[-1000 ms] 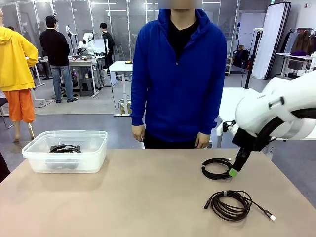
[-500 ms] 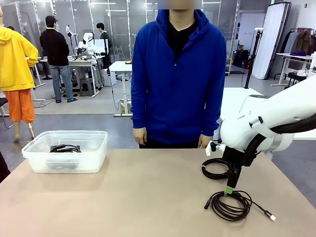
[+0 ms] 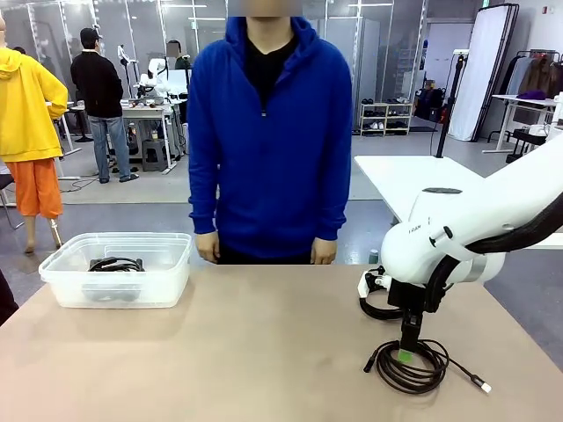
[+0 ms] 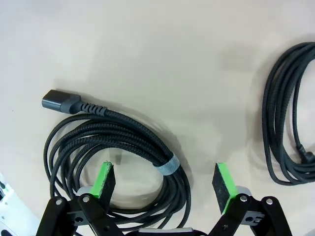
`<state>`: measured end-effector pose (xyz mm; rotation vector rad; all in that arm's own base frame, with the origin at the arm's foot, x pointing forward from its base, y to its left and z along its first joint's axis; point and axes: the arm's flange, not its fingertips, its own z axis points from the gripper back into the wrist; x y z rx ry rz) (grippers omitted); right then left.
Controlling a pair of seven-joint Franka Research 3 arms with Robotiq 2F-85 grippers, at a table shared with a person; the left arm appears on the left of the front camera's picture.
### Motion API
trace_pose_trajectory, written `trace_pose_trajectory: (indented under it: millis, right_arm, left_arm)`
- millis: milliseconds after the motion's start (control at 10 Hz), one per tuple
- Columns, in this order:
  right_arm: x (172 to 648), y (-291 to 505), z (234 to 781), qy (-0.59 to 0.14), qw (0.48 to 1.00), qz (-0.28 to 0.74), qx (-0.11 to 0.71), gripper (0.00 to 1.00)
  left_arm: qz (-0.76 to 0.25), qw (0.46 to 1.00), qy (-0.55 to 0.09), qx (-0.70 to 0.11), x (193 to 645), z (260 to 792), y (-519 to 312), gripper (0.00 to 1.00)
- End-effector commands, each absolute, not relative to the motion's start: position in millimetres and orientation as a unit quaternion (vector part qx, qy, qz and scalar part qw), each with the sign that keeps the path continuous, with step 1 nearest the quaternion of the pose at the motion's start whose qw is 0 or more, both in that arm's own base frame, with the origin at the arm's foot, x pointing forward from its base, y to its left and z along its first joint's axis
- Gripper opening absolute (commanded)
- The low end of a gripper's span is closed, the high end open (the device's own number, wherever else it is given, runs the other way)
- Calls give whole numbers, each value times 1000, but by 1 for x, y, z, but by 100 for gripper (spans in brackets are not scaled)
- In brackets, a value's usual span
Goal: Organize and store the cables.
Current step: Place the USB Extension Cable into the Organizing box.
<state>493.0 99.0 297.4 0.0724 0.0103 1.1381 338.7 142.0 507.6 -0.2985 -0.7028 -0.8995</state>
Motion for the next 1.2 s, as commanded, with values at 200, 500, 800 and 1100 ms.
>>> trace_pose_trajectory:
  millis: [200,500,800,1100]
  right_arm:
    - [500,104,298,13,843,537,25,64]
    - [497,103,301,10,843,538,25,0]
    - [495,105,308,0,844,536,16,5]
    - [494,108,321,-10,844,535,5,0]
  left_arm:
    - [-425,830,-334,-138,339,508,142,100]
    - [-425,830,-334,-138,339,508,142,100]
    - [-425,830,-334,-138,339,508,142,100]
    - [-425,830,-334,-138,339,508,142,100]
